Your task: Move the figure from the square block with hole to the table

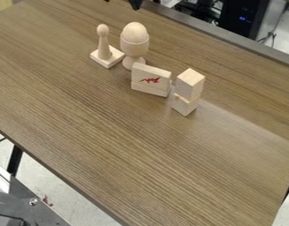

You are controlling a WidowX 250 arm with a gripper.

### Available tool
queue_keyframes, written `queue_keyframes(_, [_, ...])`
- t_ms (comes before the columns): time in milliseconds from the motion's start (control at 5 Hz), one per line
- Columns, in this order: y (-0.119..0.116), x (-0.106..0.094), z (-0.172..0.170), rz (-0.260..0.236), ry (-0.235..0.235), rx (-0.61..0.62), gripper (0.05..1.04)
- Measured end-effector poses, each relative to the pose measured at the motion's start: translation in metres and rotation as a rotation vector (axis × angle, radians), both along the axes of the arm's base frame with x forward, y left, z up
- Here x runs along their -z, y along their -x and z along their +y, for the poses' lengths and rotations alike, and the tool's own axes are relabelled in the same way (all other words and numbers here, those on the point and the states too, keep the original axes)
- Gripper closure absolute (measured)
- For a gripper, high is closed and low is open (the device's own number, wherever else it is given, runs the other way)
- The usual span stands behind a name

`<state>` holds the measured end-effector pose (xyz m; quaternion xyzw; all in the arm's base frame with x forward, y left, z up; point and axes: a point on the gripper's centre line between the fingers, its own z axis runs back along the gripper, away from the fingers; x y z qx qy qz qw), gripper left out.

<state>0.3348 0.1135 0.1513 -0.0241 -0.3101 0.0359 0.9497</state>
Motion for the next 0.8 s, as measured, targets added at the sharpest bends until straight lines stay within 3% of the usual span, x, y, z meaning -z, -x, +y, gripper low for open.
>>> queue_keyframes(200, [0.002, 0.013, -0.002, 0.033, 0.015, 0.002, 0.09])
queue_keyframes(400, [0.011, 0.025, 0.0, 0.052, -0.023, 0.036, 0.09])
queue_keyframes(800, [0.03, 0.025, 0.007, 0.05, -0.093, 0.078, 0.09])
